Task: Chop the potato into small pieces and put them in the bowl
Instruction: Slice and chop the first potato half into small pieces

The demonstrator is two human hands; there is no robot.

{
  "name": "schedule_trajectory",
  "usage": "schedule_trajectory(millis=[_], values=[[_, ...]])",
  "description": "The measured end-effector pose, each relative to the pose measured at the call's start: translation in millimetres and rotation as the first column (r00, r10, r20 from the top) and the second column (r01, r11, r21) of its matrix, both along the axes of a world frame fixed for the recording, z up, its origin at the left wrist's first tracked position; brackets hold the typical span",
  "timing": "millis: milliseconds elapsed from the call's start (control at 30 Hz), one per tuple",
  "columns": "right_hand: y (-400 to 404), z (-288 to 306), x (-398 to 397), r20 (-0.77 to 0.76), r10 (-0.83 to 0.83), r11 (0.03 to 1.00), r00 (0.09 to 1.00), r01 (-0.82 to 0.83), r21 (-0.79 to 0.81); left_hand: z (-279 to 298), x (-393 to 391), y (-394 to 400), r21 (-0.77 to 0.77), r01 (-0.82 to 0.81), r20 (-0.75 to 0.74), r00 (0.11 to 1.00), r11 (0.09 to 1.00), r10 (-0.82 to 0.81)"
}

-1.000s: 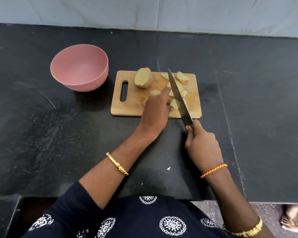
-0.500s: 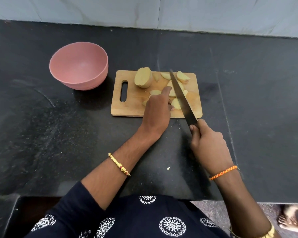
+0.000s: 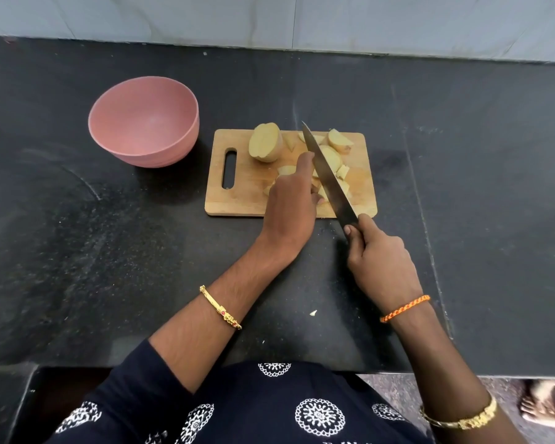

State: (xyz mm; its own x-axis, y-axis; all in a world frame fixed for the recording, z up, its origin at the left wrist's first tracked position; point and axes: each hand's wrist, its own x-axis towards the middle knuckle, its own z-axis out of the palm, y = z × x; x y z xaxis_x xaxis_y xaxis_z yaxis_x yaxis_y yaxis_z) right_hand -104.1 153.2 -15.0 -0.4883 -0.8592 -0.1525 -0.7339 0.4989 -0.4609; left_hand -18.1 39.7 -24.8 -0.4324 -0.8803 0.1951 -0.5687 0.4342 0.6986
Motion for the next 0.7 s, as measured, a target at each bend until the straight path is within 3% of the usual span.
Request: schedule_trajectory(millis=[400,700], values=[[-10.2,19.0,-7.1,0.017,0.078,0.965,0.997,-0.079,0.25,-1.4,0.3,0.3,-0.017,-0.004,-0.016,1.0,1.0,0.004],[-4.5,23.7,-12.6,0.02,0.075,0.985,0.997,-0.078,0.151,-3.4,-3.0,-1.5,-0.051,-0.022,0.054,0.998,0.998,0.024]])
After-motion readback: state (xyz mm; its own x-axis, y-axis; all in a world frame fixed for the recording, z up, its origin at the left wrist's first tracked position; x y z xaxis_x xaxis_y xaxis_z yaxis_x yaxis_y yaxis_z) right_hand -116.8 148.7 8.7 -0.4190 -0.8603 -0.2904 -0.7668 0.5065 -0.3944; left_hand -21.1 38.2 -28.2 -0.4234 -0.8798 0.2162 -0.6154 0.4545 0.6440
